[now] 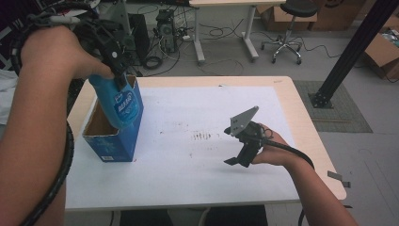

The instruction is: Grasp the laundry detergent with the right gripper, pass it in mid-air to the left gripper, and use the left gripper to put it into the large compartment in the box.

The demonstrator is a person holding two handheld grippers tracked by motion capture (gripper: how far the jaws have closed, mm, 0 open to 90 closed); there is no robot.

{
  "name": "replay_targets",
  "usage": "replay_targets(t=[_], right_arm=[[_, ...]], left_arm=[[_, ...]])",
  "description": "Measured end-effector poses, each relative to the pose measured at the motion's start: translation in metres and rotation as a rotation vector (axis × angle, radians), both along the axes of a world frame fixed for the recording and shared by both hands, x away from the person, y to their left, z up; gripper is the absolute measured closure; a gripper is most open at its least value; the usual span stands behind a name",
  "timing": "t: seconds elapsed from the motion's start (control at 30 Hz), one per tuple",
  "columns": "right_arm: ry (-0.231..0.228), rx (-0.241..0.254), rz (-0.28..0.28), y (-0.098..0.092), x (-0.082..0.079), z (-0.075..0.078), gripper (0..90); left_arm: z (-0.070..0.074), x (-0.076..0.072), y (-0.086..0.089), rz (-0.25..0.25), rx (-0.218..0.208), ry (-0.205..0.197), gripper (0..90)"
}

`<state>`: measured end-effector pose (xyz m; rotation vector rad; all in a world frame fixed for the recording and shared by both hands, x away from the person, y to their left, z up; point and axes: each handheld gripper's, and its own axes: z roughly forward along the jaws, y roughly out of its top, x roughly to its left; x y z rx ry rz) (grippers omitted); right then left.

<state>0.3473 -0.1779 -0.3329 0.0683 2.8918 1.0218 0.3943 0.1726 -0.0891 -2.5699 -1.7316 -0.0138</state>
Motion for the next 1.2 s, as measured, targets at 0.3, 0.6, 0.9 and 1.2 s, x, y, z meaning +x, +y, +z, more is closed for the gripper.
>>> replay_targets(t=[0.3, 0.6, 0.9, 1.2], right_arm=[[-0.002, -0.011, -0.004, -0.001, 0.0, -0.001, 0.0], [-0.001, -0.018, -0.008, 0.0, 0.001, -0.003, 0.0], [0.006, -0.018, -0.012, 0.001, 0.001, -0.007, 0.0], [0.007, -0.018, -0.011, 0.003, -0.001, -0.008, 0.0]], left_arm=[[-0.001, 0.014, 0.03, 0.164, -0.006, -0.01, 38.0], [-0.018, 0.024, 0.059, 0.269, 0.025, -0.018, 38.1], [-0.042, 0.03, 0.064, 0.274, 0.028, 0.01, 38.1], [-0.097, 0.039, 0.065, 0.277, 0.026, 0.058, 38.0]])
